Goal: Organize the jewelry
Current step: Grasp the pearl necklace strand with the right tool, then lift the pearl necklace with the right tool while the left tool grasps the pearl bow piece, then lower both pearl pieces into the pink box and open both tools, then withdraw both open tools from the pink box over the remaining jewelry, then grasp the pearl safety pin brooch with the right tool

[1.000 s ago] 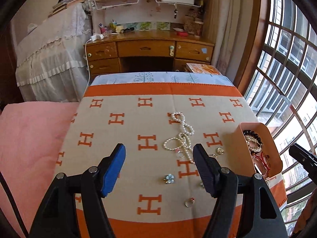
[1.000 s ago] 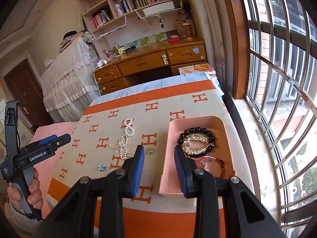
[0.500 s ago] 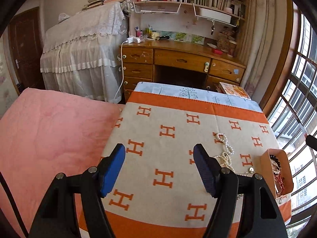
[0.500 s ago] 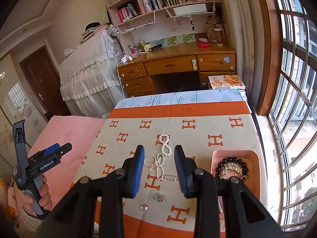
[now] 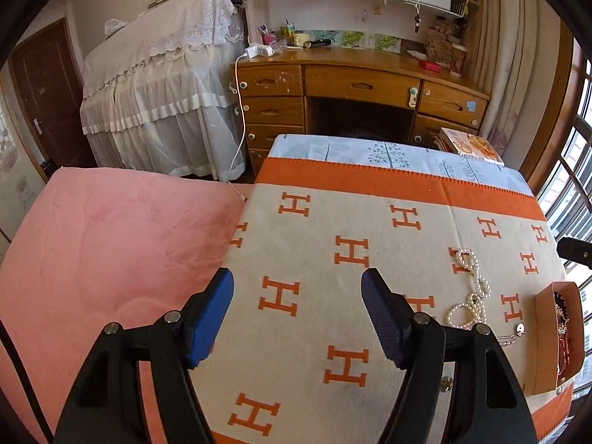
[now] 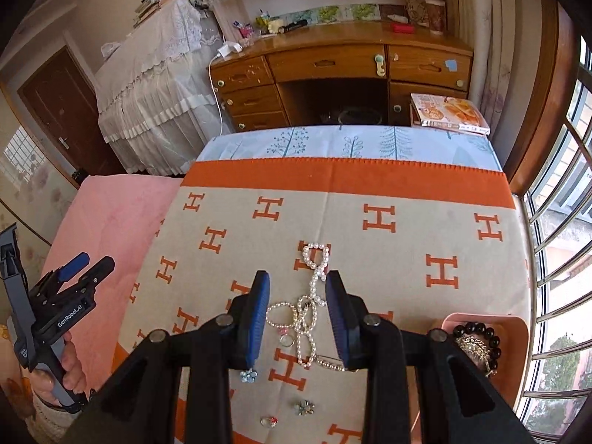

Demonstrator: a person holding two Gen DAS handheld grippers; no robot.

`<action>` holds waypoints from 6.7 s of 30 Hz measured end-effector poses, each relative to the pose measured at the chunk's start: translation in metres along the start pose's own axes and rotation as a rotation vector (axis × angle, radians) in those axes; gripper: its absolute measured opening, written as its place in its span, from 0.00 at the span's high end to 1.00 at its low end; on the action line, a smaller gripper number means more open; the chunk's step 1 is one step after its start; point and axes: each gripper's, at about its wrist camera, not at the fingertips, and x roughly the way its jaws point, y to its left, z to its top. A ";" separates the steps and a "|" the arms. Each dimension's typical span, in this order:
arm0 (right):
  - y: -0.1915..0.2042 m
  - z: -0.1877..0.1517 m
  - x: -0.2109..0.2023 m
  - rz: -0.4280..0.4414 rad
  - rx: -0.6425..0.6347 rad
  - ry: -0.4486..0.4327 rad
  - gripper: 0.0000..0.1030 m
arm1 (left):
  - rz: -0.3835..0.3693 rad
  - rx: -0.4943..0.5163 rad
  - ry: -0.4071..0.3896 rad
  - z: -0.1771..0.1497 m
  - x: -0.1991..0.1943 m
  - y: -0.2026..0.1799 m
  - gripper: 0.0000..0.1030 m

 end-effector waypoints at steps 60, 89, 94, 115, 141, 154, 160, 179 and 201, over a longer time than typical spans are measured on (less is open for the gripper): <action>-0.106 -0.076 -0.038 0.216 0.220 -0.082 0.93 | -0.260 0.323 0.522 -0.033 0.108 -0.234 0.42; -0.173 -0.136 -0.108 0.229 0.337 -0.273 0.93 | -0.458 0.246 0.225 0.019 -0.052 -0.263 0.97; -0.181 -0.146 -0.118 0.181 0.361 -0.304 0.93 | -0.562 0.312 0.148 0.023 -0.105 -0.289 0.97; -0.192 -0.173 -0.085 0.027 0.341 -0.207 0.92 | -0.519 0.505 0.353 -0.084 -0.028 -0.363 0.97; -0.114 -0.165 -0.077 0.062 0.176 -0.168 0.71 | -0.391 0.303 0.178 -0.062 -0.061 -0.193 0.52; -0.052 -0.157 -0.055 0.086 0.045 -0.108 0.71 | -0.298 0.202 0.156 -0.096 -0.045 -0.116 0.53; -0.034 -0.147 -0.028 0.090 -0.041 -0.035 0.71 | -0.330 0.192 0.226 -0.116 -0.015 -0.111 0.53; -0.002 -0.114 0.084 -0.009 -0.647 0.253 0.71 | -0.304 0.193 0.250 -0.119 0.036 -0.135 0.53; -0.061 -0.105 -0.031 0.209 -0.302 -0.080 1.00 | -0.320 0.295 0.224 -0.106 0.017 -0.173 0.53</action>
